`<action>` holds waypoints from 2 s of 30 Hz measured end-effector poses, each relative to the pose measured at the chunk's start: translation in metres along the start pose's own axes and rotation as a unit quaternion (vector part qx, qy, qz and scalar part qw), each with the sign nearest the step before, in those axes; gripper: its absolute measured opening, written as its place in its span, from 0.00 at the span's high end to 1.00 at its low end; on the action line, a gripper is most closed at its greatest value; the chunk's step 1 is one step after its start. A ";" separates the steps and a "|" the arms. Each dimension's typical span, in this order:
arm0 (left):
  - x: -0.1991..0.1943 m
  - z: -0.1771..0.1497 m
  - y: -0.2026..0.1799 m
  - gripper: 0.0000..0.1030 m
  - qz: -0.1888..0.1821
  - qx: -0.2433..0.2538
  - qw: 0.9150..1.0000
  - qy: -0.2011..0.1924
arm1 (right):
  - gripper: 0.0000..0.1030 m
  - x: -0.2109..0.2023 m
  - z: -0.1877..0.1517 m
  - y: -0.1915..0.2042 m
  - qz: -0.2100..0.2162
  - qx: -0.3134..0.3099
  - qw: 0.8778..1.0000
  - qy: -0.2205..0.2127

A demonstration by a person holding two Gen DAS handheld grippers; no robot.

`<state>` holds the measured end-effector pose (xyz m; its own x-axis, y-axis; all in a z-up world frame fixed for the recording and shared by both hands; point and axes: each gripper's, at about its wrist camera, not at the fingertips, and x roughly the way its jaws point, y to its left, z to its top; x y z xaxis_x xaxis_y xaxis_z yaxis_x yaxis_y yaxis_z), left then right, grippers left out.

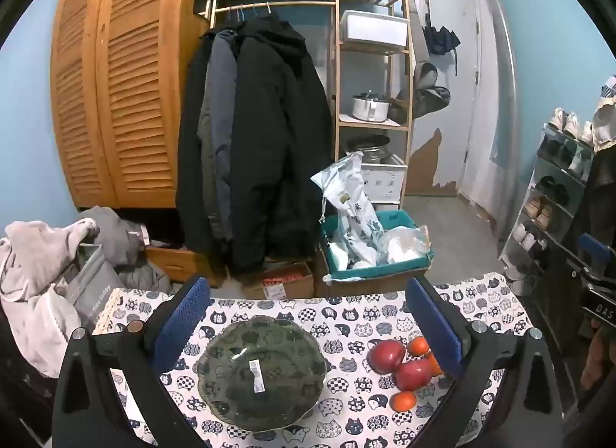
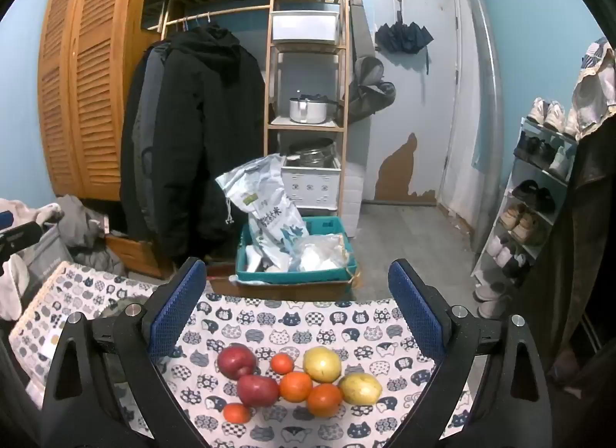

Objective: Organize fruits

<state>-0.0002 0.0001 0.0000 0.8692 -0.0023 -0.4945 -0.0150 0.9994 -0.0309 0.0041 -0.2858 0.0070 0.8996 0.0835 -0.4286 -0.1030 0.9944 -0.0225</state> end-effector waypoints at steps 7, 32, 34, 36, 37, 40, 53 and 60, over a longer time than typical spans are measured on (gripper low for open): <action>0.002 0.000 0.001 0.01 0.006 0.004 1.000 0.004 | 0.08 0.000 0.000 0.001 0.003 -0.001 1.000 -0.001; 0.000 0.005 -0.003 0.01 0.011 0.015 1.000 0.003 | 0.09 0.003 -0.006 0.007 -0.002 -0.003 1.000 0.003; 0.000 0.004 -0.003 0.01 0.011 0.015 1.000 0.003 | 0.08 0.002 -0.005 0.006 -0.001 -0.004 1.000 0.003; 0.000 0.004 -0.003 0.01 0.011 0.014 1.000 0.003 | 0.08 0.003 -0.005 0.007 -0.002 -0.004 1.000 0.003; 0.000 0.003 -0.003 0.01 0.011 0.014 1.000 0.003 | 0.08 0.002 -0.003 0.005 -0.001 -0.004 1.000 0.003; -0.001 0.003 -0.004 0.01 0.009 0.014 1.000 0.002 | 0.08 0.001 -0.002 0.004 -0.001 -0.004 1.000 0.003; -0.003 0.001 -0.006 0.01 0.006 0.013 1.000 0.003 | 0.08 0.000 0.001 0.002 -0.002 -0.005 1.000 0.004; -0.003 0.000 -0.006 0.01 0.006 0.012 1.000 0.003 | 0.09 0.001 -0.005 0.006 -0.002 -0.006 1.000 0.003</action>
<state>-0.0021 -0.0063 0.0017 0.8660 0.0094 -0.4999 -0.0129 0.9999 -0.0036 0.0026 -0.2796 0.0017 0.8971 0.0798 -0.4346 -0.1050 0.9939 -0.0342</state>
